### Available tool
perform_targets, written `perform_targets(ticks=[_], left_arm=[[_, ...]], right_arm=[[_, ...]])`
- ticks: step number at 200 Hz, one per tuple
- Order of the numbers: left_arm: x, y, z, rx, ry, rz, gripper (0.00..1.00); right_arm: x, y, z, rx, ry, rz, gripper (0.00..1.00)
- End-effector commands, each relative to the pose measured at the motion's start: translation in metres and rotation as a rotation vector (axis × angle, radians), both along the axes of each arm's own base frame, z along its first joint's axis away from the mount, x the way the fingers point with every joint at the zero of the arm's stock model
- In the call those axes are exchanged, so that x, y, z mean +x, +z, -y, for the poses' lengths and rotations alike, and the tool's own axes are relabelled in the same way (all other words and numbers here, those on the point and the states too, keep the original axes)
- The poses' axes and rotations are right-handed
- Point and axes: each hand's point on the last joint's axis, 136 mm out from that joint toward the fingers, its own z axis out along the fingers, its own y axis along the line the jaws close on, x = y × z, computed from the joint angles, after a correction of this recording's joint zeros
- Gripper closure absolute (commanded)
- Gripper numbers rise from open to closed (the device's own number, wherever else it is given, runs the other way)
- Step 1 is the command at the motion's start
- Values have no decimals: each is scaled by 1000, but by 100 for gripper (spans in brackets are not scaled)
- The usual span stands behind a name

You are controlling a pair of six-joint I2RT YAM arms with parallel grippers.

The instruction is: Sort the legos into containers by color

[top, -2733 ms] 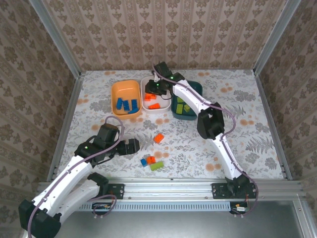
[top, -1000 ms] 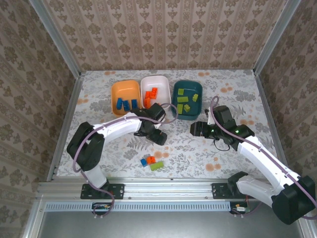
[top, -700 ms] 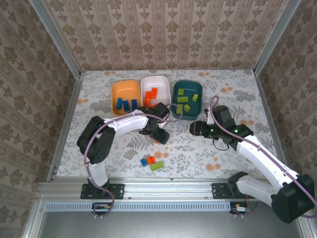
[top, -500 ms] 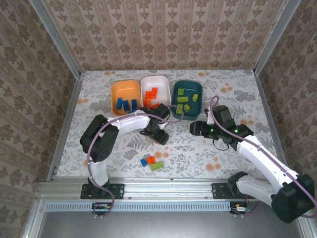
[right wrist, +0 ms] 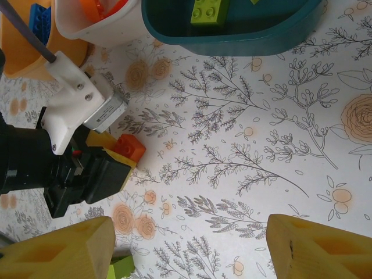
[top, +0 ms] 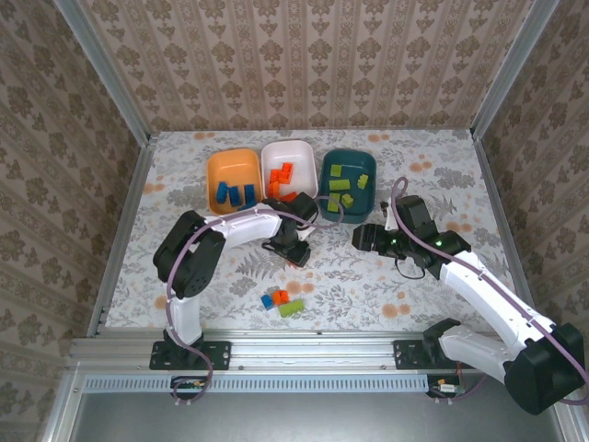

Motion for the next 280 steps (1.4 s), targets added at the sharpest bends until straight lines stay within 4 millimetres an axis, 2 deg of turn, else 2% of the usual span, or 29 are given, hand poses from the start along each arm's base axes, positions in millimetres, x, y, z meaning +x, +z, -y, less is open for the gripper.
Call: perform_targets(ticks=[1,22,37,50,71,92,106,142,158,180,246,280], left_arm=[[0,14,0,-23,3,5,64],[4,26,-3,-50,25,16,66],[9,43,-6,-79,45,36,66],[15,65,-7,-121,63,61,66],[30,110,-5,-242,108,113,65],[57,156,-9,-360,180,178,64],[80,180,-17,-408,238,228,64],[130,212,-26,-446,314,319,64],[147,216,-24,-452,319,345,64],[171,208,-18,-450,328,341,64],[231,150,12,-435,323,222,64],[247,122,23,-430,333,166,64]], right_arm=[[-2,1,-1,28,-1,4,29],[-3,2,-1,27,-2,3,29],[-3,3,0,26,0,7,29],[-3,4,0,24,-2,11,29],[-2,1,-1,28,-4,8,29],[-2,-3,-3,44,-5,-2,29],[-2,-6,-5,53,-4,-10,29],[-4,-11,-6,59,-3,-25,29],[-5,-13,-5,60,-9,-29,29],[-9,-17,-5,69,-15,-40,29],[-18,-24,-4,79,-27,-64,29],[-27,-28,0,78,-38,-67,29]])
